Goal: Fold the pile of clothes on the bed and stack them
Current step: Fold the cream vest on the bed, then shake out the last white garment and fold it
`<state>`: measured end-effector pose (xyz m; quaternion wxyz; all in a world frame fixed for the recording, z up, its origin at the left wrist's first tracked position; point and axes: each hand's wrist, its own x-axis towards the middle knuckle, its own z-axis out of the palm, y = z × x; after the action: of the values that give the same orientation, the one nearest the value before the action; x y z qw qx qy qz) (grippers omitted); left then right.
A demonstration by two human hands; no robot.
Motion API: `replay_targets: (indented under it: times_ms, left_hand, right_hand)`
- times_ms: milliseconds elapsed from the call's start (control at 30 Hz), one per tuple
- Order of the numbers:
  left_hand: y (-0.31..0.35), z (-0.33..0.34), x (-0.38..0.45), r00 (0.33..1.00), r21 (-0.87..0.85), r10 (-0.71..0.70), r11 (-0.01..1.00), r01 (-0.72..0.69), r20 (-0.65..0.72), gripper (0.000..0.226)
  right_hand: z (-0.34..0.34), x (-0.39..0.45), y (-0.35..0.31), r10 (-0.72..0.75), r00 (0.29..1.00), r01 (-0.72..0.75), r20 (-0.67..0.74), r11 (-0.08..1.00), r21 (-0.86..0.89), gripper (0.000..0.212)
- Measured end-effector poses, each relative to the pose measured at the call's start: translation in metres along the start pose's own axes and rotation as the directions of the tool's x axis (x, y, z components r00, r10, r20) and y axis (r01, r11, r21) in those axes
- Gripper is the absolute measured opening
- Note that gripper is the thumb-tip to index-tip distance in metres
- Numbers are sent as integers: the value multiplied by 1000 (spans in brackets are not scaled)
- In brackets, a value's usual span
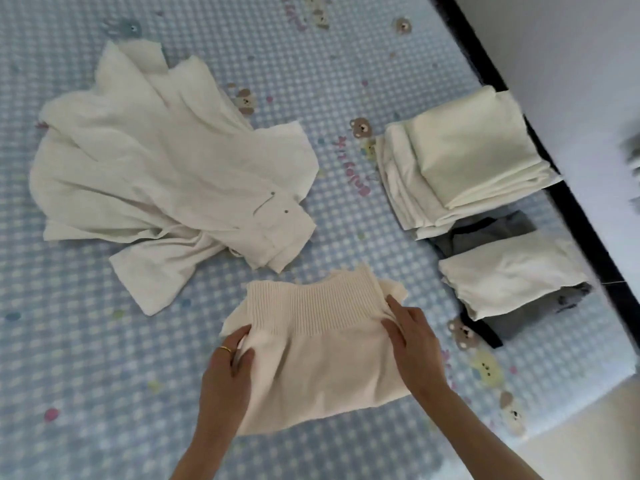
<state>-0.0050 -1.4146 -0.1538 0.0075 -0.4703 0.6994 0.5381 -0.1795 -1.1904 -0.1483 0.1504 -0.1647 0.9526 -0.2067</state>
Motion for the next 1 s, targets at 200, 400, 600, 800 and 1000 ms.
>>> replay_targets:
  times_ms: [200,400,600,800,1000]
  left_hand:
    - [109,173,-39,991,-111,122,987,-116,52,37]
    - [194,309,-34,988,-177,153,973,-151,0,37]
    - [191,387,-4,998,-20,48,999,-47,49,45]
    - [155,409,-5,855,570,457,645,-509,246,67]
    - [146,409,4,764,593,418,481,-645,492,78]
  right_hand:
    - [-139,41,140,43,992,-53,-122,995,-87,39]
    - [-228,134,249,-8,986,-26,-169,980,-197,36]
    - [-246,224,335,-15,996,-7,-83,968,-251,41]
    - [-188,227,353,-19,1000,12,-15,919,-394,55]
    - [-167,228,362,160,974,-84,158,912,-402,55]
